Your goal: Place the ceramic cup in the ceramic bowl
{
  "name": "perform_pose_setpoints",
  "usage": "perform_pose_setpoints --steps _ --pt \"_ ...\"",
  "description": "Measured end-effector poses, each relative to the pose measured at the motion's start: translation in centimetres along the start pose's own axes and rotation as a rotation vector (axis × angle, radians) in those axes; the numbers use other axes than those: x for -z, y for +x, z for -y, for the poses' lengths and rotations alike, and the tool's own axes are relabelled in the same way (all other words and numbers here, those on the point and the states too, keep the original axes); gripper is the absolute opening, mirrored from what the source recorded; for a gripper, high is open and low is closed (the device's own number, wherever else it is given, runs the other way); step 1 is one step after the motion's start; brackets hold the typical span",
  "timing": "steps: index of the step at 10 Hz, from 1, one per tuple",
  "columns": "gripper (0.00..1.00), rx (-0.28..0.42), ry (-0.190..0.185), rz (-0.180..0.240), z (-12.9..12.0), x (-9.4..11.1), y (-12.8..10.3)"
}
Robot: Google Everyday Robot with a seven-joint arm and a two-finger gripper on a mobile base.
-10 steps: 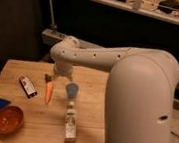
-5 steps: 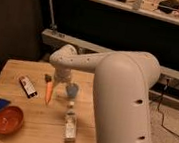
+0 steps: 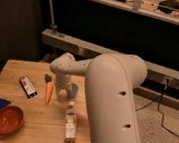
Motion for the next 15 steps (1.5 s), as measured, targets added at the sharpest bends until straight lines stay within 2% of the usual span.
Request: perform_pose_setpoints --steps 1,3,4,5,7,8,11,13,15 --pt "0.22 -0.009 0.005 0.008 -0.1 0.4 -0.2" --pt "0.05 -0.012 0.017 0.063 -0.7 3.4 -0.9" --pt "0.0 0.004 0.031 0.123 -1.2 6.8 -1.0" --pt "0.0 0.015 0.035 0.146 -1.6 8.3 -0.7" --pt "0.0 0.077 0.036 0.21 -3.8 12.6 0.9" --pt "0.0 0.102 0.032 0.215 -4.8 13.0 1.4" --pt "0.0 0.274 -0.007 0.231 -11.8 14.2 3.4" --pt "0.0 0.398 -0.012 0.242 -16.0 14.3 3.9" --pt "0.0 0.557 -0.006 0.24 -20.3 14.0 4.9"
